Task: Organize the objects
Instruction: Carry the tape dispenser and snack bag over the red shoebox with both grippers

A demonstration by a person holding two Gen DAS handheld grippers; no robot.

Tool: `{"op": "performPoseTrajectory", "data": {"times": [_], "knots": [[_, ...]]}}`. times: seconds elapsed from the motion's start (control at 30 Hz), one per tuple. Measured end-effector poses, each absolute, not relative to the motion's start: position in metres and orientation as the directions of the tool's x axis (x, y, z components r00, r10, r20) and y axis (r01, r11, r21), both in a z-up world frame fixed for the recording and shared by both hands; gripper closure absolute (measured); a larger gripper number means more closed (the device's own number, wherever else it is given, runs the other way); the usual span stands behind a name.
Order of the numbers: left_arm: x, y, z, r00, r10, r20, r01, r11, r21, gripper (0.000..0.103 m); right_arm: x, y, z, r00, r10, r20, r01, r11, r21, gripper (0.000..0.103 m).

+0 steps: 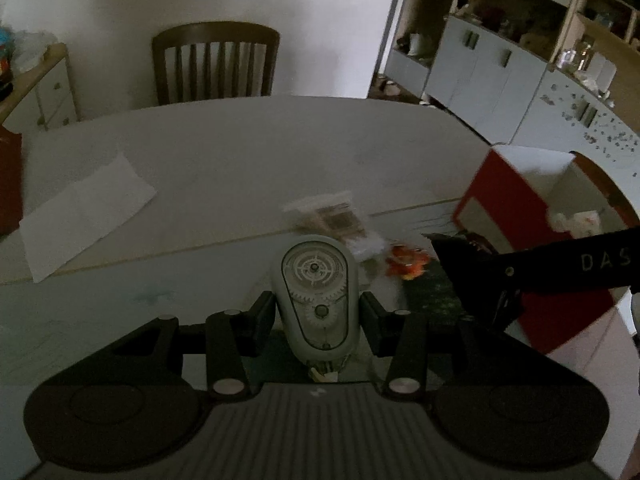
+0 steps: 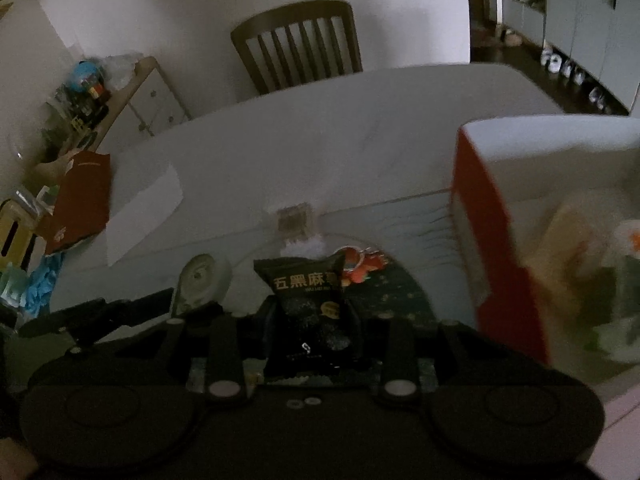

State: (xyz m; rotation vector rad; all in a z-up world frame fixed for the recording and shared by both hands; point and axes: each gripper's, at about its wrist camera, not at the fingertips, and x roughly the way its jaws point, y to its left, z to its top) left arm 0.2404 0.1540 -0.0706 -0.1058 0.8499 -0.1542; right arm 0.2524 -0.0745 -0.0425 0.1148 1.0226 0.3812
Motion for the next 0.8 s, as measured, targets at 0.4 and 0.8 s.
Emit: {"op": "performPoseTrajectory", "data": {"times": [0.4, 0.8], "knots": [[0.216, 0.104, -0.027, 0.678, -0.230, -0.698, 0.190, 0.972, -0.137, 0.058, 0.217, -0.117, -0.013, 0.572, 0.287, -0.768, -0.281, 0.949, 0.145, 0.069], [0.209, 0.037, -0.006, 0.690, -0.273, -0.671, 0.260, 0.958, -0.122, 0.058, 0.196, -0.179, 0.005, 0.669, 0.219, -0.710, -0.286, 0.958, 0.026, 0.069]]}}
